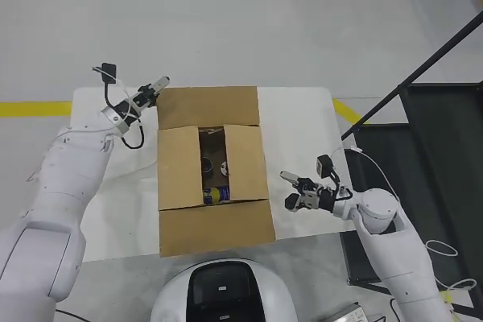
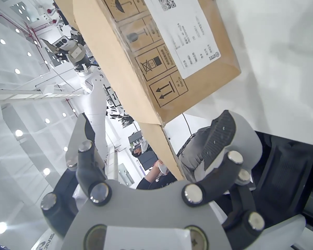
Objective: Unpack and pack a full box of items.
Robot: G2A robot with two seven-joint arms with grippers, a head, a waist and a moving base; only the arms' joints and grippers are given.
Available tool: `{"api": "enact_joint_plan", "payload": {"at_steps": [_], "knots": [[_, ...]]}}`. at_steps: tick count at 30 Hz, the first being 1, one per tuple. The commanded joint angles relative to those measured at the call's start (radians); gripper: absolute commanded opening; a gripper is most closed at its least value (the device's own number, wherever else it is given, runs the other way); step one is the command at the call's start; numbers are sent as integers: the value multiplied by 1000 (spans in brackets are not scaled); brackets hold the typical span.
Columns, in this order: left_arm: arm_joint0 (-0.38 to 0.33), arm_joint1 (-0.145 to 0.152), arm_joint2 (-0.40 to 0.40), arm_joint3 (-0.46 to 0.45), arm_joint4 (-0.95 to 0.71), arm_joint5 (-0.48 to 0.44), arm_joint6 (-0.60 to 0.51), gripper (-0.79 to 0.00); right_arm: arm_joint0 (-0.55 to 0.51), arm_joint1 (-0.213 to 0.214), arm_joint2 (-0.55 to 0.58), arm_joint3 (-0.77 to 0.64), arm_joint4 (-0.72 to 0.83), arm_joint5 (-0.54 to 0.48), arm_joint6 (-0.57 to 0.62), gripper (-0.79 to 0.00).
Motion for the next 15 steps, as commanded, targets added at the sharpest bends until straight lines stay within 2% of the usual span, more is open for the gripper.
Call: {"api": "enact_joint_plan", "payload": {"at_steps": [1, 10, 15], "knots": [[3, 1, -12, 1, -38, -25, -45, 0, 9, 0, -16, 12, 23, 20, 27, 0], [27, 26, -65, -32, -157, -137, -224, 0, 33, -2, -89, 29, 99, 50, 118, 0], [75, 53, -65, -145, -169, -113, -250, 0, 11, 5, -86, -9, 149, 58, 201, 0]]}}
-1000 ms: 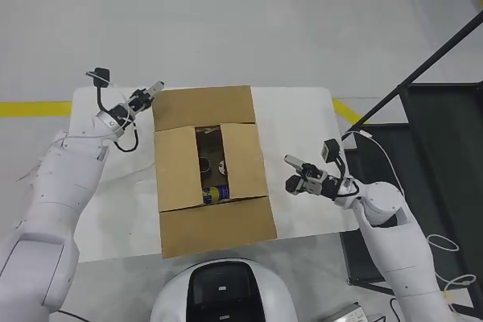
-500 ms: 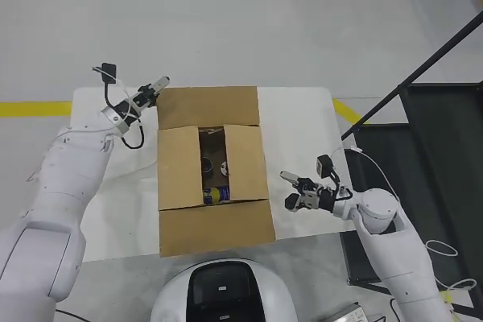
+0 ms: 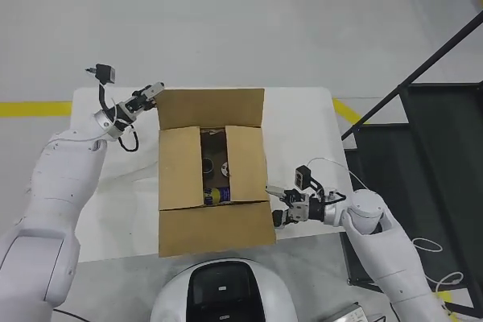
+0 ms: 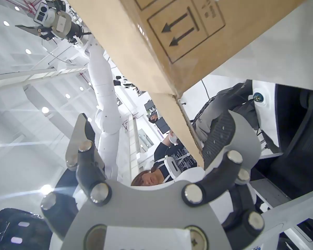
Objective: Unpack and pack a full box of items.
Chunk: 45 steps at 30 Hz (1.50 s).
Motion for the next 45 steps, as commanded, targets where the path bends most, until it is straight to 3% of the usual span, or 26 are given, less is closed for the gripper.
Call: {"api": "enact_joint_plan", "payload": {"at_steps": [1, 8, 21, 32, 40, 45], "knots": [[27, 15, 3, -59, -1, 14, -13, 0, -11, 4, 6, -21, 22, 3, 49, 0], [125, 79, 8, -258, -17, 51, -50, 0, -36, 14, 16, -75, 93, -16, 134, 0], [252, 202, 48, -513, -20, 143, -142, 0, 26, -8, -10, -36, 300, -134, -68, 0], [275, 281, 108, -564, 12, 146, -146, 0, 141, -22, -71, 15, 160, -290, -255, 0], [269, 317, 152, -573, 9, 133, -132, 0, 257, -29, -130, 105, 47, -372, -234, 0], [275, 343, 159, -594, -22, 123, -122, 0, 336, -33, -163, 198, 6, -354, -208, 0]]}}
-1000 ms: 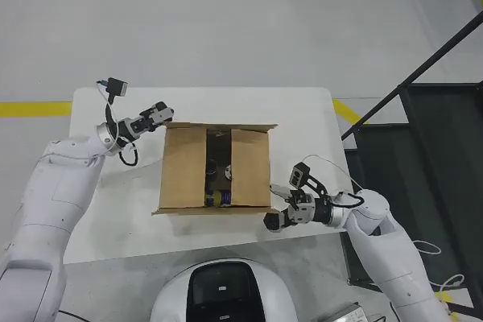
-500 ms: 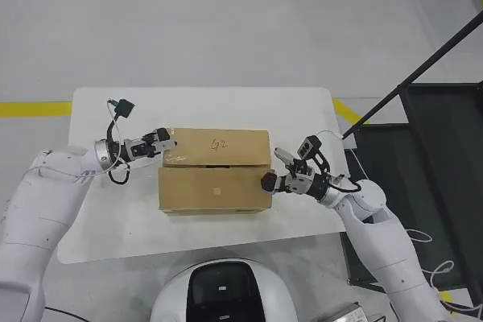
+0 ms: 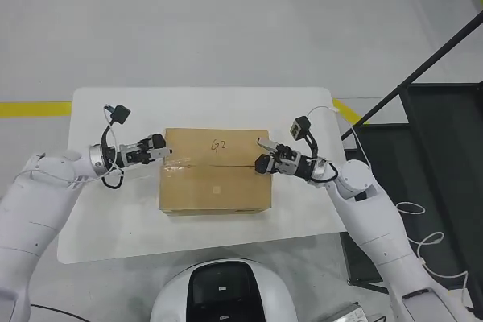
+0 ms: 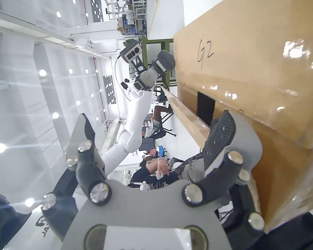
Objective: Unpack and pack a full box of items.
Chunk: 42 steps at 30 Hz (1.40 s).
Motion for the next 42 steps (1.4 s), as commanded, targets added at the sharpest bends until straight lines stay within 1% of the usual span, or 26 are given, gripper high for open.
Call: {"api": "enact_joint_plan", "payload": {"at_steps": [1, 4, 7, 14, 17, 22, 25, 38, 40, 41, 42], "knots": [[5, 12, -4, -7, -21, -7, 7, 0, 30, -1, -15, 32, -18, 15, 14, 0], [21, 29, -20, -23, -73, -18, 18, 0, 56, -4, -37, 58, -44, 8, 32, 0], [38, 47, -45, -36, -83, -27, 27, 0, 76, -7, -55, 77, -65, -6, 31, 0], [118, 85, -120, -105, -151, -38, 38, 0, 108, -11, -87, 115, -119, 1, 6, 0], [156, 96, -159, -131, -156, -21, 62, 0, 116, -11, -101, 120, -161, 7, -2, 0], [221, 111, -216, -203, -127, 8, 108, 0, 111, -10, -95, 100, -154, 5, -7, 0], [248, 116, -237, -248, -103, 30, 135, 0, 110, -9, -92, 96, -152, 6, -6, 0], [250, 115, -236, -254, -104, 33, 139, 0, 110, -9, -92, 96, -152, 6, -6, 0], [262, 115, -244, -289, -108, 51, 165, 0, 110, -9, -92, 96, -152, 6, -6, 0], [274, 116, -259, -298, -102, 61, 204, 0, 110, -9, -92, 96, -152, 6, -6, 0], [291, 116, -277, -310, -84, 79, 266, 0, 110, -9, -92, 96, -152, 6, -6, 0]]}}
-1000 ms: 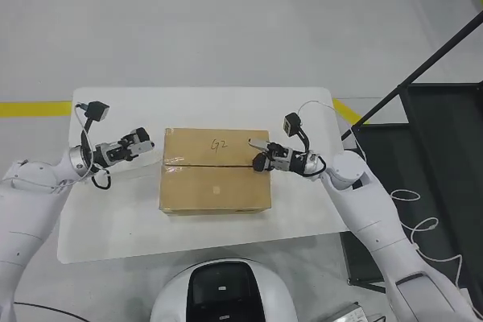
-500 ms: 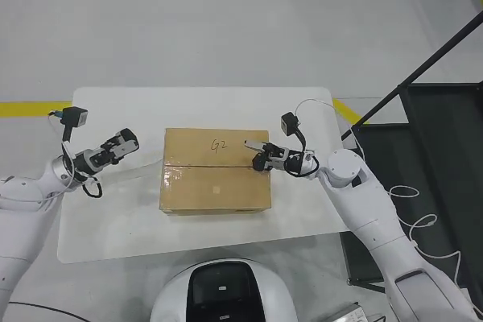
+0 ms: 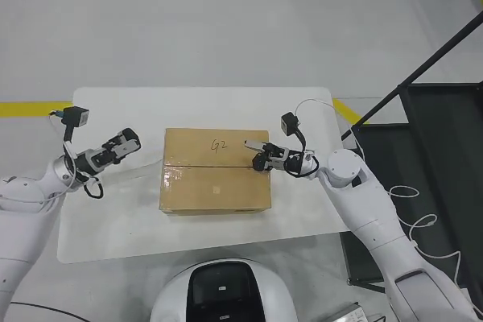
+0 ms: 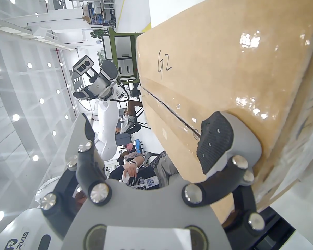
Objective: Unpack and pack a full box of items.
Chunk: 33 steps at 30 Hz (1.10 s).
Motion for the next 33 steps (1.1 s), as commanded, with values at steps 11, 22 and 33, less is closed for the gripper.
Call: {"api": "enact_joint_plan", "payload": {"at_steps": [11, 22, 33], "knots": [[328, 5, -118, -236, 71, 202, 403, 0, 0, 0, 0, 0, 0, 0, 0, 0], [368, -2, -114, -259, 54, 204, 403, 0, 0, 0, 0, 0, 0, 0, 0, 0], [383, -8, -123, -274, 16, 266, 461, 0, 0, 0, 0, 0, 0, 0, 0, 0]]}}
